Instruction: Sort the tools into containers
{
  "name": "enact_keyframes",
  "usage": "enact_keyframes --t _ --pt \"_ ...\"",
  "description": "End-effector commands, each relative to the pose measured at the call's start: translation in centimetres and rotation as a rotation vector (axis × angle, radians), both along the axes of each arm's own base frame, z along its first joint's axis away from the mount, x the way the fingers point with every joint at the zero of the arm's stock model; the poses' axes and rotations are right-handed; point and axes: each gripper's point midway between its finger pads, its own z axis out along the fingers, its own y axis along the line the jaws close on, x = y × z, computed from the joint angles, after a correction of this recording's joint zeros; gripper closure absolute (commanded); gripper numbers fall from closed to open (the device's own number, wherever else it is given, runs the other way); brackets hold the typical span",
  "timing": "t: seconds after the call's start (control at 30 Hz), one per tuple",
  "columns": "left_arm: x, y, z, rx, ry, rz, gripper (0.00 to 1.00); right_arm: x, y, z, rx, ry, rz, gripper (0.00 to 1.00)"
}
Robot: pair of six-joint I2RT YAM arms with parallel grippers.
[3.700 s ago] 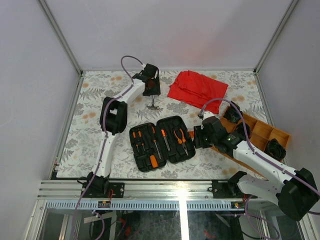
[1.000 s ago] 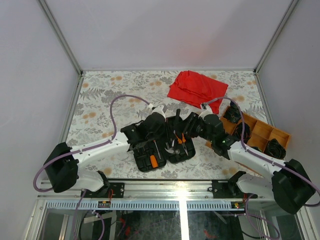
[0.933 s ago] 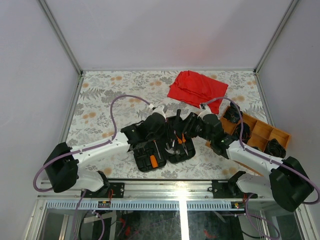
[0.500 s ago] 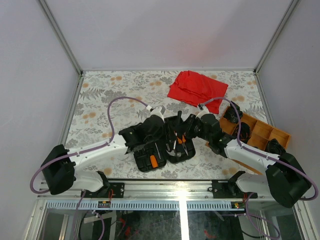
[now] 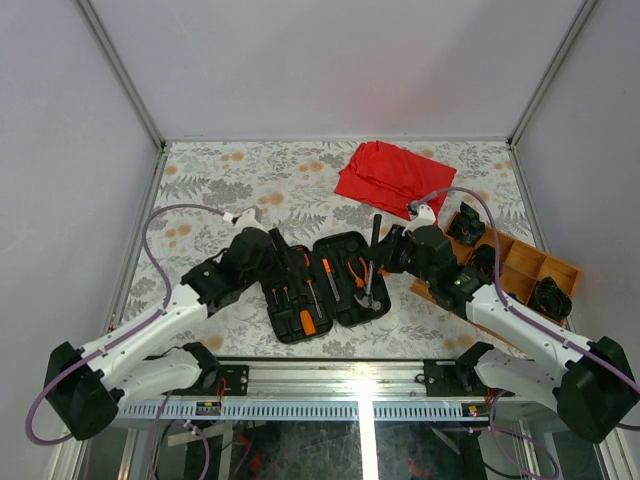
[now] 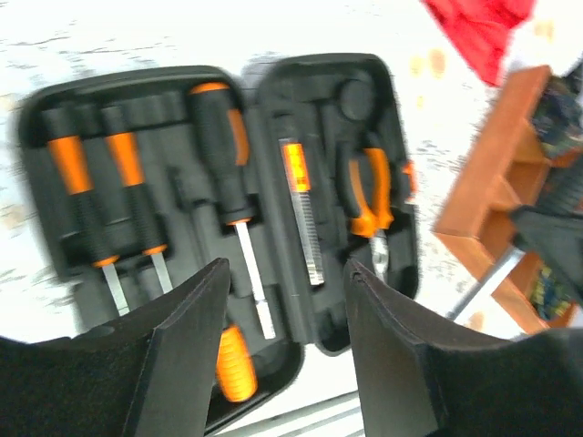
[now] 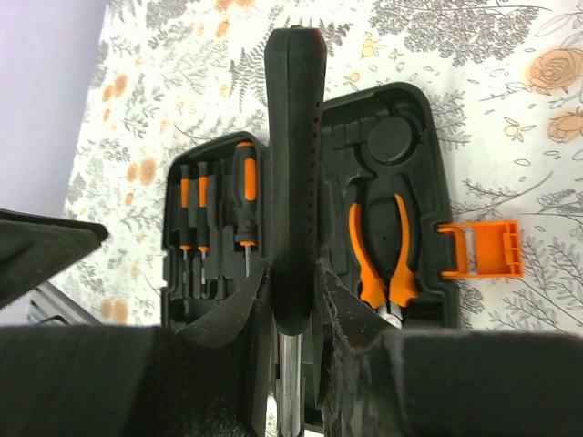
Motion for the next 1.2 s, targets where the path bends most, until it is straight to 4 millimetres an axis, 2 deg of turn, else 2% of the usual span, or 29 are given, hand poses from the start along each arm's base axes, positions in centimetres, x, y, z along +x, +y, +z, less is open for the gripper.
enact_keyframes --t 0.0,0.1,0.27,0.37,0.53,0.6,0.7,0.93,1.1,1.17 --pt "-1.1 6.2 -3.4 0.145 0.089 0.172 0.48 0.7 0.0 2.3 -0.008 -0.078 0.006 1.0" --pt "-1.7 8.7 -5.0 0.16 0.142 0.238 0.48 0.6 0.2 2.0 -0.007 -0.069 0.022 1.0" --pt "-2.2 10.6 -7.6 0.188 0.207 0.285 0.48 0.5 0.7 1.8 -0.007 -0.061 0.047 1.0" --pt "-1.8 10.6 -9.0 0.194 0.226 0.269 0.48 0.4 0.8 1.5 -0.009 -0.053 0.056 1.0" --pt "-0.7 9.2 -10.3 0.161 0.223 0.205 0.51 0.3 1.1 1.4 -0.009 -0.047 0.075 1.0" --pt "-0.4 8.9 -10.8 0.156 0.226 0.194 0.54 0.2 1.1 1.3 -0.011 -0.044 0.078 1.0" --pt "-0.1 9.0 -11.8 0.159 0.249 0.185 0.65 0.0 1.0 1.1 -0.017 -0.041 0.082 1.0" --pt "0.3 10.4 -13.3 0.182 0.286 0.212 0.89 0.1 0.8 1.2 -0.051 -0.058 0.094 1.0" --pt "1.2 11.7 -13.5 0.183 0.295 0.243 0.95 0.4 1.6 2.5 -0.084 -0.12 0.171 1.0" --pt "1.9 12.1 -13.3 0.184 0.291 0.25 0.95 0.1 2.6 3.0 -0.071 -0.151 0.244 1.0"
